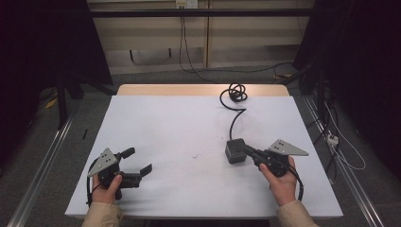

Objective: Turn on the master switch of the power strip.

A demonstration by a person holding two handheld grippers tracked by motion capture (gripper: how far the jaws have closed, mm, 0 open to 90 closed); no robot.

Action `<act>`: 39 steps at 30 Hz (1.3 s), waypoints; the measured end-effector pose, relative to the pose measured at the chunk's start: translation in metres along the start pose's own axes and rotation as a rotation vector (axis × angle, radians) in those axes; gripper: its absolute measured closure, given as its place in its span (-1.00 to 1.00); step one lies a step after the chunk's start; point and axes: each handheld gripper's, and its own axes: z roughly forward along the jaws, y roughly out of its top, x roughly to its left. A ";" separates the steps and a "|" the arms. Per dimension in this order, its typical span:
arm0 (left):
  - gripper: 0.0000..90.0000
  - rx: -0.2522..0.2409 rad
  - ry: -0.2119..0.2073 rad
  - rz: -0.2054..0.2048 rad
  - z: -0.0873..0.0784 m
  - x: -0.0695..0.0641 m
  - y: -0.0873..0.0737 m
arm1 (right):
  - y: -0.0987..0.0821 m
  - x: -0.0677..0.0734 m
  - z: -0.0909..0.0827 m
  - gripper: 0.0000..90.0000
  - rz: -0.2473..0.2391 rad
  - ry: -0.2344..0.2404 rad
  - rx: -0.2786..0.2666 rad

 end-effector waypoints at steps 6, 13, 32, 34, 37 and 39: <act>-0.93 0.001 -0.002 -0.001 0.000 0.000 0.000 | -0.001 0.001 0.002 1.00 -0.018 0.001 0.020; -0.93 0.001 -0.004 0.000 0.001 -0.001 0.000 | -0.001 0.001 0.004 1.00 -0.033 -0.005 0.029; -0.93 -0.001 -0.007 -0.006 0.001 0.000 -0.001 | 0.002 0.002 0.017 1.00 -0.053 -0.009 0.044; -0.93 0.000 -0.005 -0.006 0.001 0.000 -0.001 | 0.003 0.002 0.018 1.00 -0.057 -0.011 0.048; -0.93 0.000 -0.006 -0.001 0.001 0.000 -0.001 | 0.002 0.002 0.019 1.00 -0.060 -0.013 0.053; -0.93 -0.001 -0.006 -0.001 0.000 0.000 -0.001 | 0.002 0.002 0.020 1.00 -0.067 -0.014 0.055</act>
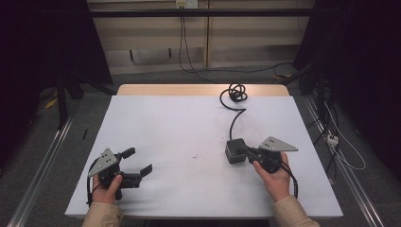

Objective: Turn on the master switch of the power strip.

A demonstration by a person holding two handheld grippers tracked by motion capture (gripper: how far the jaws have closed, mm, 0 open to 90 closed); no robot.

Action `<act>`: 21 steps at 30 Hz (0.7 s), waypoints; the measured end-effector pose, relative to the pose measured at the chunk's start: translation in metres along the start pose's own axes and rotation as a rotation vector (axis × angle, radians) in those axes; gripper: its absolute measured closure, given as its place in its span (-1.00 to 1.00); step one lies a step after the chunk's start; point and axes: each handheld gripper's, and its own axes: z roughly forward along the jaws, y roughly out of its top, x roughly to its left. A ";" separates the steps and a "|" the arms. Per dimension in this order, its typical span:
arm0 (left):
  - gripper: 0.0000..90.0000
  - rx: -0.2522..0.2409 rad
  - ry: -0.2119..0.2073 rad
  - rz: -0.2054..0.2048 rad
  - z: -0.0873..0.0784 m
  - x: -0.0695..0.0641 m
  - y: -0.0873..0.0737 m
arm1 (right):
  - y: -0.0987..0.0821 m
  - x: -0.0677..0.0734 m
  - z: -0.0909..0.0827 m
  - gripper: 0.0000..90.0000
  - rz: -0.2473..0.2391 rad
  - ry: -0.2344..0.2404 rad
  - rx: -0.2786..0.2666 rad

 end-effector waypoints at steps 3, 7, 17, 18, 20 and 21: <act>-0.93 -0.001 -0.001 -0.001 0.000 0.000 0.000 | 0.000 0.000 0.001 1.00 -0.004 -0.003 0.001; -0.93 -0.001 -0.003 -0.001 0.000 0.000 0.000 | 0.001 0.000 0.002 1.00 -0.005 -0.007 0.001; -0.93 -0.001 -0.003 -0.001 0.000 0.000 0.000 | -0.001 -0.001 0.004 1.00 -0.014 -0.012 0.009; -0.93 -0.002 -0.005 -0.001 0.000 0.000 0.000 | -0.001 -0.001 0.004 1.00 -0.012 -0.012 0.013; -0.93 -0.001 -0.005 0.001 0.000 0.000 0.000 | -0.001 -0.001 0.004 1.00 -0.012 -0.010 0.010; -0.93 -0.001 -0.007 0.001 0.000 0.000 0.000 | -0.001 -0.002 0.004 1.00 -0.014 -0.013 0.010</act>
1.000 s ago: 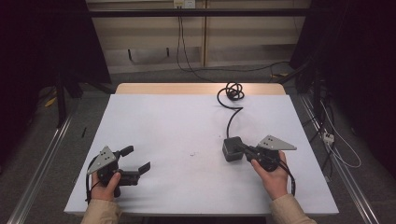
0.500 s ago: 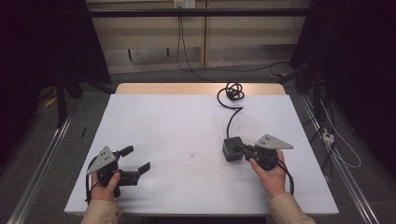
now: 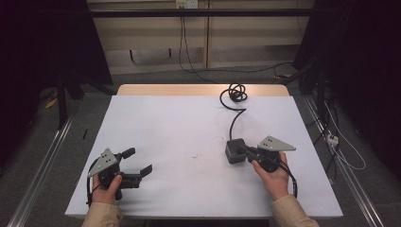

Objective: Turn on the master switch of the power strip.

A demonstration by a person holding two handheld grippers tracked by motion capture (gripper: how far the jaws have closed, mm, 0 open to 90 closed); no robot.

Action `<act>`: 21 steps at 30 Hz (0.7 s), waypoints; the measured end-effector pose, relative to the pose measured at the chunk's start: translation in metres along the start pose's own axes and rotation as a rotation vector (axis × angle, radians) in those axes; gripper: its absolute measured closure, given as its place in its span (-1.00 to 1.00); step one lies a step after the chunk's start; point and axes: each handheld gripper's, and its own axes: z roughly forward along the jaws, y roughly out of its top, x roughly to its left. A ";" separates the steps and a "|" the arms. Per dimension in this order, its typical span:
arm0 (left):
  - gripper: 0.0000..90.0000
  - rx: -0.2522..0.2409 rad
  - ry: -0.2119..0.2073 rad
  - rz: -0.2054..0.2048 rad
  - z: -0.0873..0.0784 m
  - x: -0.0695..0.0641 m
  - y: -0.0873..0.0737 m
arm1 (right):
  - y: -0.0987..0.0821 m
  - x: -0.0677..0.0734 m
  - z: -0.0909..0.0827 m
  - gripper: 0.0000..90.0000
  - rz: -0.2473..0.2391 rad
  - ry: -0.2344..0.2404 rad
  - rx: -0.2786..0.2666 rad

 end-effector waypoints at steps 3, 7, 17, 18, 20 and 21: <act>-0.93 0.000 0.002 -0.002 0.000 0.000 0.000 | 0.000 -0.001 0.000 1.00 0.003 0.003 -0.001; -0.93 -0.002 0.001 -0.001 0.000 0.000 0.000 | -0.001 0.000 0.001 1.00 -0.006 0.002 0.002; -0.93 -0.004 0.005 -0.002 0.000 -0.001 0.000 | -0.001 0.000 0.002 1.00 -0.006 0.004 0.006; -0.93 -0.003 0.004 -0.002 0.000 -0.001 0.000 | -0.001 0.001 0.002 1.00 -0.002 0.003 0.007; -0.93 -0.003 0.004 -0.001 0.000 -0.001 0.000 | -0.002 0.001 0.002 1.00 -0.005 0.003 0.007; -0.93 -0.003 0.003 -0.001 0.000 -0.002 0.000 | -0.002 0.001 0.002 1.00 -0.004 0.002 0.006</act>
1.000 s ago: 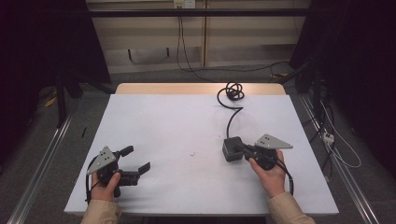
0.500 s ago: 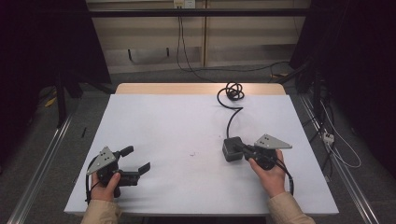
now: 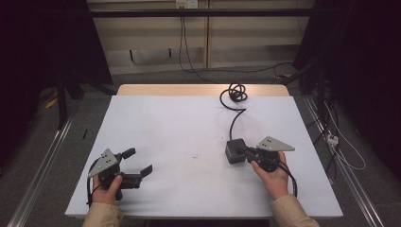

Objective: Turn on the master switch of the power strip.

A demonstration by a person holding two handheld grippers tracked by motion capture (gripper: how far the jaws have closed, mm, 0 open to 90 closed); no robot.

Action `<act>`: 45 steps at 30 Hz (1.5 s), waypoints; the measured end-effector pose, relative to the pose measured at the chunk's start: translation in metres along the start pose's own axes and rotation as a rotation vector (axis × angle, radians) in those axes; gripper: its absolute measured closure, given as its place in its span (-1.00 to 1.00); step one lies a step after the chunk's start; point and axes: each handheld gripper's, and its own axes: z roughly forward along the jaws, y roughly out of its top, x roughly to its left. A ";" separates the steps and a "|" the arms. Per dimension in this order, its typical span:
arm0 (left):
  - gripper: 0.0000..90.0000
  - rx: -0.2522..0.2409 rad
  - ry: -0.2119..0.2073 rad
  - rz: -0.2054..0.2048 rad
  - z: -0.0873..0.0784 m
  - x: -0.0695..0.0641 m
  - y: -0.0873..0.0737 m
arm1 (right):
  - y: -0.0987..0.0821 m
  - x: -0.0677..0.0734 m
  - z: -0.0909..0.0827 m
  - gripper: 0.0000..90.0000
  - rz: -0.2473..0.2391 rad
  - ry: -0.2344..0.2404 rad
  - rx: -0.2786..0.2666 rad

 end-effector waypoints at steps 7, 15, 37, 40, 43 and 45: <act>-0.93 0.000 0.001 -0.001 0.000 0.000 0.000 | 0.000 0.000 0.000 1.00 0.002 0.001 -0.001; -0.93 0.000 -0.001 -0.001 0.000 0.000 0.000 | 0.000 0.000 0.000 1.00 0.008 0.001 0.000; -0.93 0.001 -0.003 0.000 0.001 0.000 0.000 | -0.001 0.001 0.000 1.00 0.014 -0.003 -0.002; -0.93 0.001 -0.002 0.000 0.001 0.000 0.000 | -0.001 0.001 0.000 1.00 0.013 -0.004 -0.001; -0.93 0.001 -0.003 -0.001 0.001 0.000 -0.001 | -0.001 0.001 0.000 1.00 0.015 -0.005 -0.001; -0.93 0.004 -0.004 0.001 0.001 -0.001 -0.001 | -0.001 0.001 0.000 1.00 0.013 -0.005 -0.001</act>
